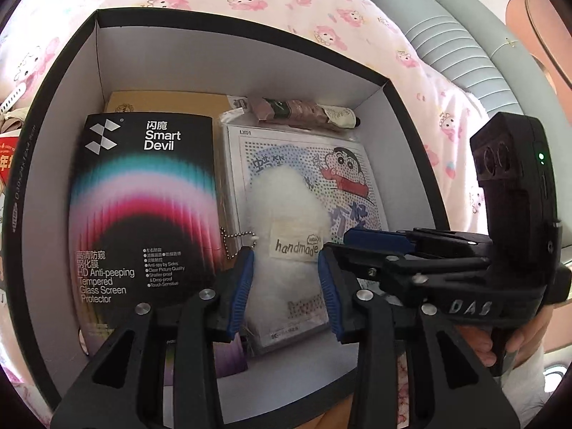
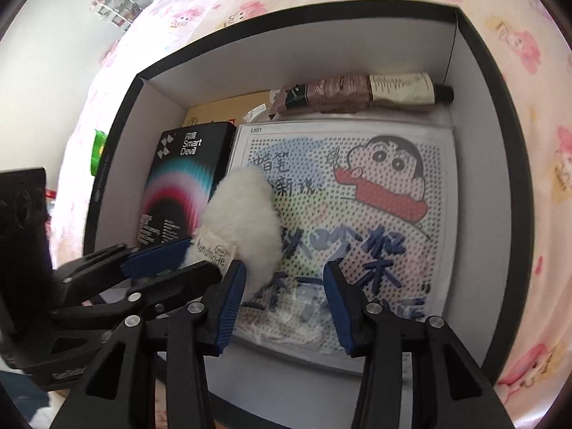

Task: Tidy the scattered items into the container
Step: 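Lower the plush onto the Shin-chan package and open the left gripper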

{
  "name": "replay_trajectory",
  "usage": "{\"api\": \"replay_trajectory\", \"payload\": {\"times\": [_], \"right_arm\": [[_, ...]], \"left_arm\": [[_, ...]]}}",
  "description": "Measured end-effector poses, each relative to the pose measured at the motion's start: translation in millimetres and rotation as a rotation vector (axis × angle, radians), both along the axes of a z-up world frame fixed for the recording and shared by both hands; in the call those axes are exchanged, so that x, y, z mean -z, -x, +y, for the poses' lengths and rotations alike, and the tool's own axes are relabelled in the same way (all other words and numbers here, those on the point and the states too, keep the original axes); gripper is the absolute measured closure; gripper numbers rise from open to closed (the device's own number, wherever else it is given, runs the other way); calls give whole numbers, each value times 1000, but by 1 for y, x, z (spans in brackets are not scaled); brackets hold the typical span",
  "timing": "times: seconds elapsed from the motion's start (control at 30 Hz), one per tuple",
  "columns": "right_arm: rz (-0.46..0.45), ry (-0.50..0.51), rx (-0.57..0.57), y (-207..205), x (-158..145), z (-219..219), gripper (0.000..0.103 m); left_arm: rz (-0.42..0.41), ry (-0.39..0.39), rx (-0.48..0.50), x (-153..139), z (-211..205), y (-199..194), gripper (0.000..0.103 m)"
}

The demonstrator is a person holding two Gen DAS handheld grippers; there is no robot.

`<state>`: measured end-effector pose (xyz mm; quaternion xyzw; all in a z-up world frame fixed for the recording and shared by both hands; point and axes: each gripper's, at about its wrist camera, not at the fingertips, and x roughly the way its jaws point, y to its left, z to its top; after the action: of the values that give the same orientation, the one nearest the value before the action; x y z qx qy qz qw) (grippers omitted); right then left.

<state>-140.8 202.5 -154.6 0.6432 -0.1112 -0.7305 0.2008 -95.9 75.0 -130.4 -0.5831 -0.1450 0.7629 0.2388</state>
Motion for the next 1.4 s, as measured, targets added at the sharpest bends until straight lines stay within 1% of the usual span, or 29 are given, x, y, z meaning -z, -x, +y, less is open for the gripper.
{"api": "replay_trajectory", "payload": {"times": [0.07,0.13,0.17,0.27,0.37,0.43,0.5,0.53,0.6,0.67,0.7,0.73,0.8,0.87,0.93,1.0,1.03,1.1,1.2,1.27,1.3,1.37,1.4], "right_arm": [[-6,29,26,1,-1,7,61],[38,-14,40,-1,-7,9,61],[62,-32,35,-3,-11,8,61],[115,-94,13,-6,-17,3,61],[130,-89,7,-13,-21,8,61],[162,-98,27,-15,-28,11,61],[189,-70,42,-17,-33,8,61],[196,-51,48,-19,-36,12,61],[196,-45,53,-19,-37,12,61],[178,-77,45,-15,-32,7,61],[171,-101,42,-15,-31,7,61],[168,-119,39,-14,-29,5,61],[162,-133,33,-13,-26,1,62],[152,-143,11,-12,-22,-3,66],[142,-167,-20,-9,-16,-11,69],[133,-192,-41,-7,-11,-16,72],[135,-199,-44,-6,-9,-17,72],[131,-193,-43,-3,-8,-17,72],[125,-166,-33,-1,-7,-14,72],[121,-172,-36,0,-5,-14,72],[117,-181,-38,0,-4,-15,72],[111,-188,-38,2,-2,-15,72],[107,-184,-37,3,-1,-15,72]], "left_arm": [[-15,-78,13,1,-4,-1,67],[-21,-162,25,-1,-7,-5,69],[-17,-191,31,-2,-8,-6,69],[-3,-239,30,-7,-12,-9,70],[0,-272,-3,-8,-19,-8,70],[8,-237,-36,-9,-24,-10,70],[17,-172,-62,-9,-27,-10,70],[15,-150,-66,-8,-26,-10,70],[17,-89,-77,-9,-24,-10,70],[10,37,-92,-6,-18,-11,69],[8,76,-98,-4,-17,-12,70],[5,85,-96,-3,-15,-13,70],[-14,53,-89,-1,-14,-13,70],[-52,31,-76,4,-12,-7,70],[-82,42,-64,7,-10,1,69],[-95,58,-21,4,-5,8,69],[-95,54,3,2,-2,11,69],[-114,10,31,3,2,19,69],[-160,-51,19,8,2,31,68],[-202,-97,15,7,3,39,63],[-204,-105,29,4,5,43,59],[-165,-99,61,-7,8,47,58],[-138,-115,81,-14,10,47,58]]}}
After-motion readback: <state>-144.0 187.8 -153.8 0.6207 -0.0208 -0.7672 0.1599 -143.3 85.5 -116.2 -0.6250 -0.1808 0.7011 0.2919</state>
